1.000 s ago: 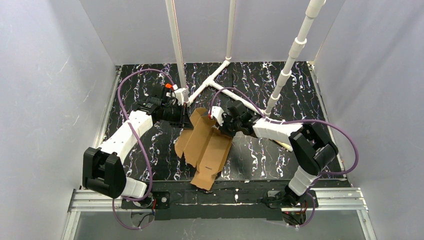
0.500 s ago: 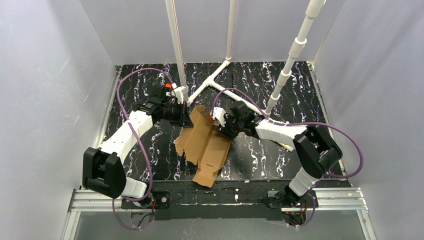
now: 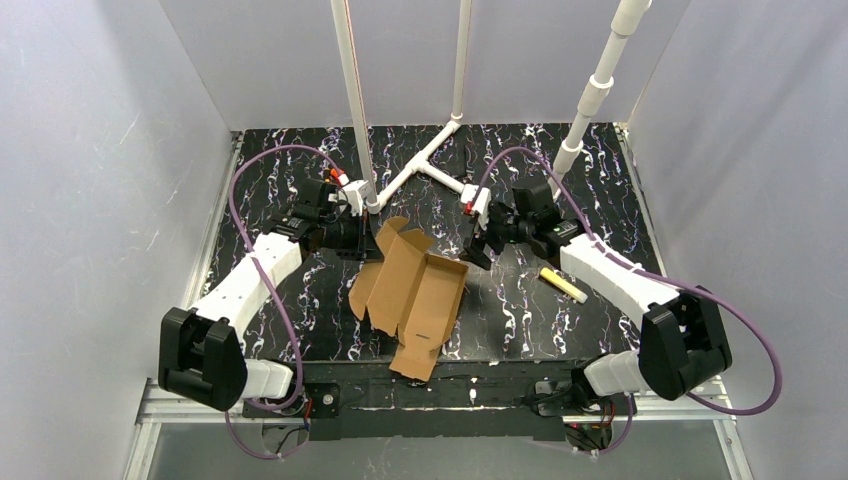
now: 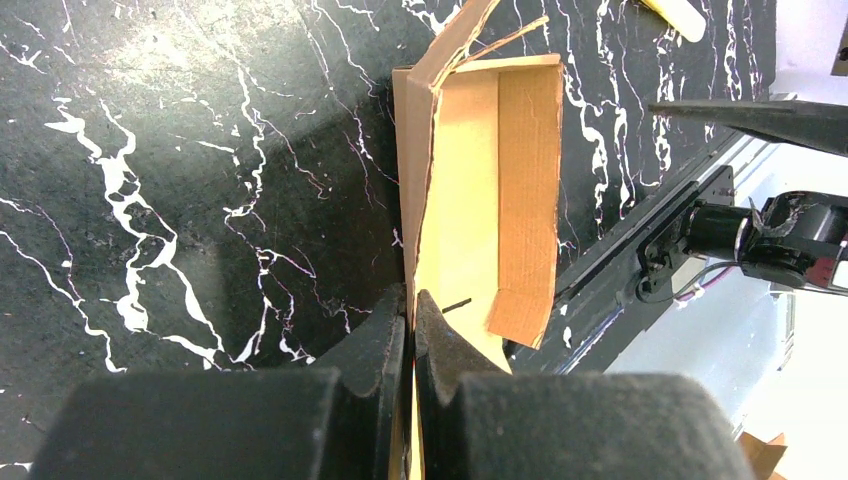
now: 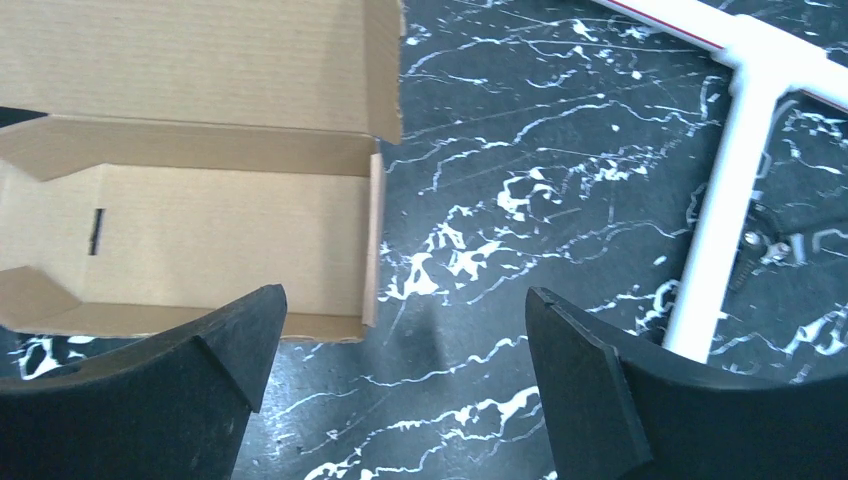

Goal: Fold the paper box

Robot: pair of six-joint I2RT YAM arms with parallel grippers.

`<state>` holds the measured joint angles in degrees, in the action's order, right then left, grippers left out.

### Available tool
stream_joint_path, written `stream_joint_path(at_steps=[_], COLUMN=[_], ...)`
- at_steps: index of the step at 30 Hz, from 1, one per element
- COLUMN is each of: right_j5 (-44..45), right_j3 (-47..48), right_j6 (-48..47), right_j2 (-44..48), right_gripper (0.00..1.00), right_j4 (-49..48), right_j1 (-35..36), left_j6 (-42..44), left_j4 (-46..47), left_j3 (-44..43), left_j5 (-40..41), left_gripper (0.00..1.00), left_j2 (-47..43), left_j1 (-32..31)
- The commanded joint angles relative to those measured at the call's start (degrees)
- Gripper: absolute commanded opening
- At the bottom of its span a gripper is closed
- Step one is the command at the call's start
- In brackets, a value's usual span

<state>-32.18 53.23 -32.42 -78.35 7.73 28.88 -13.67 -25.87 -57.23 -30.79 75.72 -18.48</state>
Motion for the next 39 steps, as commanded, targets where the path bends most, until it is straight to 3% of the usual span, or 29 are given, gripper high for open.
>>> stream_joint_path(at_steps=[1, 5, 23, 32, 37, 39], right_j5=[-10.5, -13.5, -14.0, -14.9, -14.8, -13.4], right_j3=[-0.8, -0.7, -3.9, -4.7, -4.8, -4.6], right_j6=[-1.8, -2.7, -11.1, -23.7, -25.9, -24.8], right_j2=[-0.7, -1.8, -0.3, 0.9, 0.6, 0.0], right_gripper=[0.98, 0.98, 0.95, 0.94, 0.87, 0.77], right_j4=[2.3, 4.3, 9.6, 16.5, 17.8, 17.2], right_j1=[-2.9, -6.2, -8.3, -8.5, -8.6, -8.6], left_j6=[0.1, 0.0, -1.2, -3.0, -3.6, -4.4], left_j4=[0.9, 1.4, 2.9, 3.8, 4.2, 4.7], left_j3=[1.0, 1.6, 5.4, 6.9, 7.6, 8.4], left_j5=[-0.3, -0.4, -0.3, -0.4, -0.8, -0.7], left_gripper=[0.0, 0.0, 0.0, 0.0, 0.0, 0.0], left_j2=[-3.3, -4.0, -7.2, -8.6, -10.2, -10.6], left_j1=[0.3, 0.4, 0.4, 0.3, 0.3, 0.3])
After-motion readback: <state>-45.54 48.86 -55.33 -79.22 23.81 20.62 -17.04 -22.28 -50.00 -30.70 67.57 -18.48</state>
